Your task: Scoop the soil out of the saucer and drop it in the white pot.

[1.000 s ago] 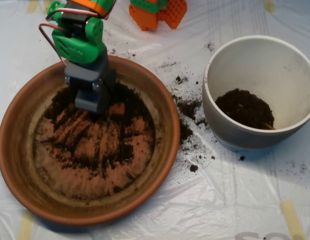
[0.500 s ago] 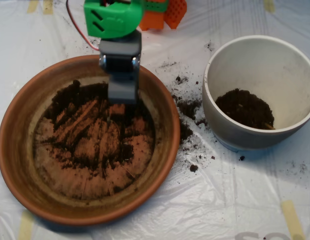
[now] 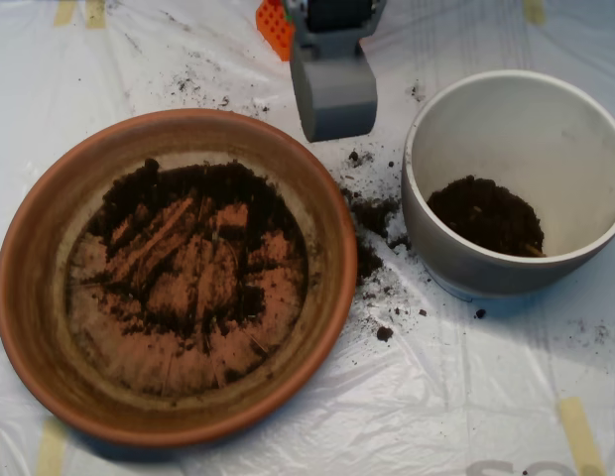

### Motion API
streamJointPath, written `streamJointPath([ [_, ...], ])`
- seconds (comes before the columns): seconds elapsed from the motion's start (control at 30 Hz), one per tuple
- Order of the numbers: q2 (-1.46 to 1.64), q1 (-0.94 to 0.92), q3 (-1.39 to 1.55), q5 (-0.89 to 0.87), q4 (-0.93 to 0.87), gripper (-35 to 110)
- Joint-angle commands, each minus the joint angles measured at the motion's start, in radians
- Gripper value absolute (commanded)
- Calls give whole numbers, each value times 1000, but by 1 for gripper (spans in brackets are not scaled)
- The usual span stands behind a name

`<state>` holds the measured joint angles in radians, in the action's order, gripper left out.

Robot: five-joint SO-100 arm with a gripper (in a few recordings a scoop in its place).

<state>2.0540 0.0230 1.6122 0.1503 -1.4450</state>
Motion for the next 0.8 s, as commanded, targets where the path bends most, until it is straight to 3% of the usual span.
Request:
streamJointPath([
  [0.0,-20,86,-137,43,-8,0],
  [0.43,-215,371,-416,126,-51,0],
  [0.6,-198,411,-368,141,-52,27],
  [0.77,-175,397,-291,143,-38,35],
])
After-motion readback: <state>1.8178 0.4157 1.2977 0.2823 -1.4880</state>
